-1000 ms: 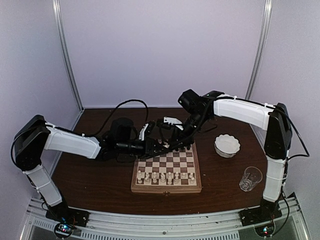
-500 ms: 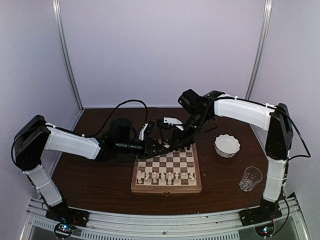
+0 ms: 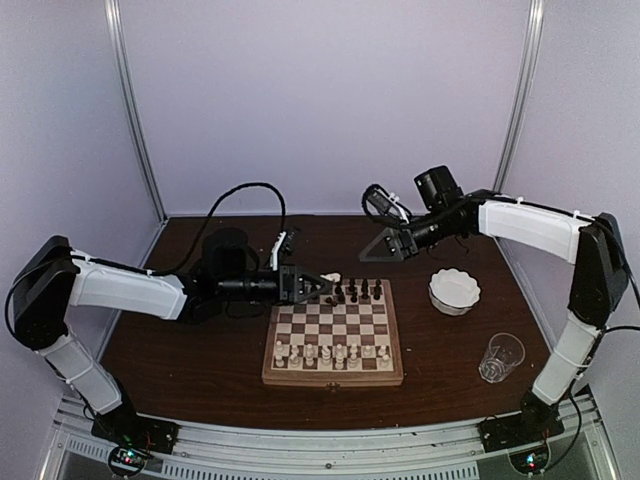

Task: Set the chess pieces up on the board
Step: Pass from the right arm to the left, then pass from the left arm to the right

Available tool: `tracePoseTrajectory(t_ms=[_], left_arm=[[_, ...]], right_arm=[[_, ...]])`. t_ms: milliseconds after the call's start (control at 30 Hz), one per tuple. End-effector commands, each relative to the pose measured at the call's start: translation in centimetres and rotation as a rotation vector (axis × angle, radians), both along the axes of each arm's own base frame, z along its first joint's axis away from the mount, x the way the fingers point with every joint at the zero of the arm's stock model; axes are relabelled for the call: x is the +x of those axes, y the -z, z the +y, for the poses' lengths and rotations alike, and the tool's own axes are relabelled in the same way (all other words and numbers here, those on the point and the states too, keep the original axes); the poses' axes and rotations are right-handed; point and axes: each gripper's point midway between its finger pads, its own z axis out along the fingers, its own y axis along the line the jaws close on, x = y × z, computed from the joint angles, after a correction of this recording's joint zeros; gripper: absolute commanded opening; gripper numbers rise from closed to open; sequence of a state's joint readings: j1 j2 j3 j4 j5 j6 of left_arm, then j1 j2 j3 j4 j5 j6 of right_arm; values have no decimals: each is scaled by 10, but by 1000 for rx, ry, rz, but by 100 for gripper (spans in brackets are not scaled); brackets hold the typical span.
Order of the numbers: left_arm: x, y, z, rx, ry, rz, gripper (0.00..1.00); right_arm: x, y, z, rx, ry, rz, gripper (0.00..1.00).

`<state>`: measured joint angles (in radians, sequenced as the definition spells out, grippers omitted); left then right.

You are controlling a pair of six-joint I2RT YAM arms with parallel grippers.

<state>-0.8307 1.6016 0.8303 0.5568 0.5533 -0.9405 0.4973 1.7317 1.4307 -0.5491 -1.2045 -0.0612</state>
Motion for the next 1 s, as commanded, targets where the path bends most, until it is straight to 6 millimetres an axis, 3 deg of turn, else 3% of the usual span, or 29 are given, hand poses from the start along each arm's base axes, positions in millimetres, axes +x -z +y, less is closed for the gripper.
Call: tracePoseTrajectory(t_ms=[0, 400, 767, 967], left_arm=[[2, -39, 0, -106, 12, -135, 10], [0, -44, -3, -129, 28, -146, 10], [-1, -50, 2, -145, 12, -180, 10], [2, -45, 2, -131, 1, -174, 11]], right_arm=[[-7, -16, 22, 166, -30, 255, 51], [-21, -15, 50, 194, -104, 368, 48], [-30, -7, 50, 172, -127, 394, 45], [-32, -6, 51, 166, -131, 406, 31]])
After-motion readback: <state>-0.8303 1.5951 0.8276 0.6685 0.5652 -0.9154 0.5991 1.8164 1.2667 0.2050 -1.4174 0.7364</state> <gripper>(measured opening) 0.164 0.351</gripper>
